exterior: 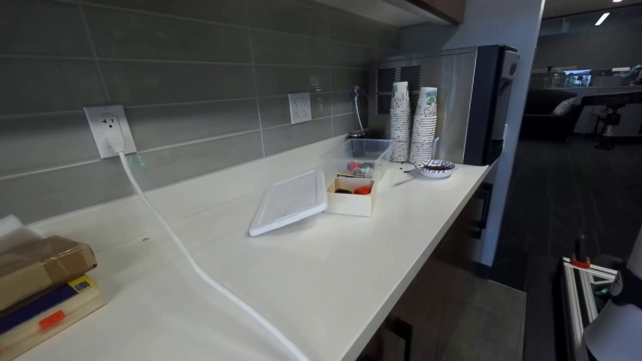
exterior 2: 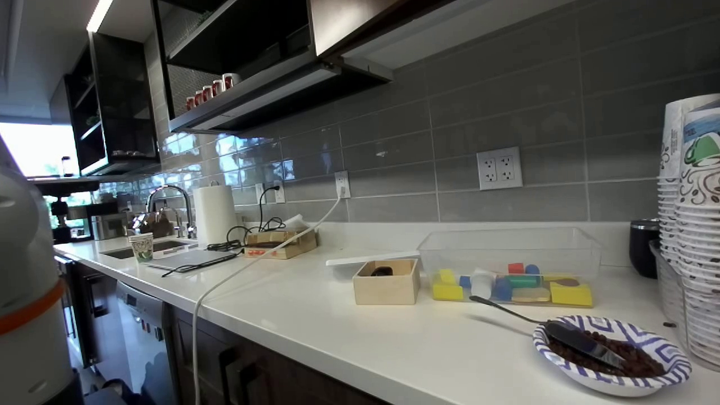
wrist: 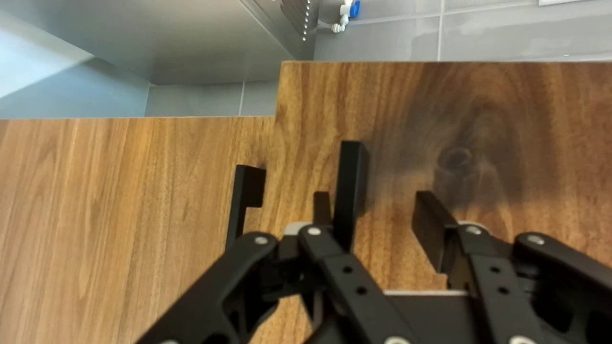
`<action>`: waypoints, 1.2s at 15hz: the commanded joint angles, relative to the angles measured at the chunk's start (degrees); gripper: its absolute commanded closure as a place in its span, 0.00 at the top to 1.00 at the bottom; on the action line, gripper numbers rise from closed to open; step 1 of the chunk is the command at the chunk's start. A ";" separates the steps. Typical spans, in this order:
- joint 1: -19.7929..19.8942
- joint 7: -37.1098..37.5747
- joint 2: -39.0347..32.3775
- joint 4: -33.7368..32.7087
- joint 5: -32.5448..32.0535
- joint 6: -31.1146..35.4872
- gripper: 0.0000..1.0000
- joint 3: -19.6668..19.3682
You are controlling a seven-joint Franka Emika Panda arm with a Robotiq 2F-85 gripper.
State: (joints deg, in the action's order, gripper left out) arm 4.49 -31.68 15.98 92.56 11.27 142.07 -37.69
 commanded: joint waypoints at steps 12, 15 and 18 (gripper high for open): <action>3.03 -0.60 2.95 4.43 1.25 -0.68 1.00 6.96; 1.81 -2.42 1.25 2.58 3.57 -0.34 1.00 5.99; 1.36 -3.10 -0.63 -0.24 6.56 -1.22 1.00 5.16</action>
State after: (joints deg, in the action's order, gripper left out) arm 8.34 -33.28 15.70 94.64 13.80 142.77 -32.94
